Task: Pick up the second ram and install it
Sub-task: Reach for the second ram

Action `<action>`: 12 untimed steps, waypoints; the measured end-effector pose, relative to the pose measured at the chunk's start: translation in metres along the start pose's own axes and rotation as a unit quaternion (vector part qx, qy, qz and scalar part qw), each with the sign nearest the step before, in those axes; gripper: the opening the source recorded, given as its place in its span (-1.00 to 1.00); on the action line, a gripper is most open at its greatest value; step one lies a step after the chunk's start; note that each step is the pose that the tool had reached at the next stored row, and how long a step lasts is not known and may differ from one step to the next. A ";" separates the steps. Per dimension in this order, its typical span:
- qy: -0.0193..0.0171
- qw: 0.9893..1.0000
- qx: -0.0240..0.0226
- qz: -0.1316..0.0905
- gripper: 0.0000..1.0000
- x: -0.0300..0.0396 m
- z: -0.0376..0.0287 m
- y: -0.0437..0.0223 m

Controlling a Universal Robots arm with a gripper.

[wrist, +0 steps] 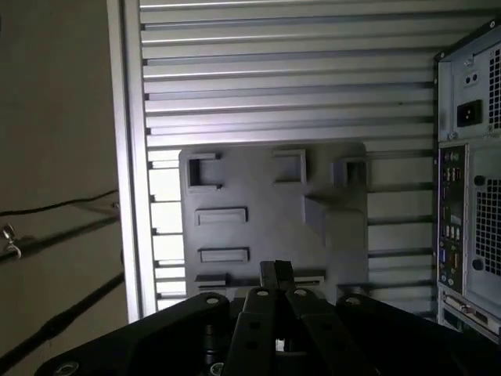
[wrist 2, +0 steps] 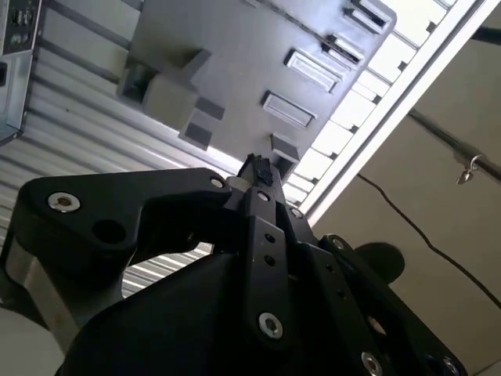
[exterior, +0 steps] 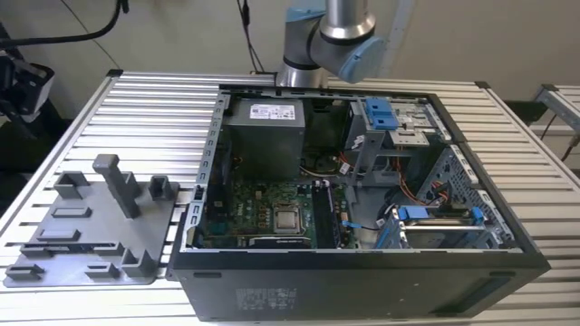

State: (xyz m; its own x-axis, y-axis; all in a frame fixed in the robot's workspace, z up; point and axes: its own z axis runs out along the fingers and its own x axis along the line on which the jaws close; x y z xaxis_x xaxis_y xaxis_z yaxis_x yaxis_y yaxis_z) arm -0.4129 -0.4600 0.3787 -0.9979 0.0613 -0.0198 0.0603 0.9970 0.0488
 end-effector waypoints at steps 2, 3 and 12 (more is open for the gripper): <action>0.000 1.000 0.000 0.000 -0.79 -0.0004 0.0001 -0.0069; 0.000 1.000 0.000 0.000 -0.79 -0.0006 0.0002 -0.0103; 0.000 1.000 0.000 0.000 -0.79 -0.0024 0.0007 -0.0397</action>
State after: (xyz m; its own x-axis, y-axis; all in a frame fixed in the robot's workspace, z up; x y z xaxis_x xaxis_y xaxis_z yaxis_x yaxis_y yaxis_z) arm -0.4129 -0.4996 0.3761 -0.9979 0.0613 -0.0198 0.0603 0.9970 0.0488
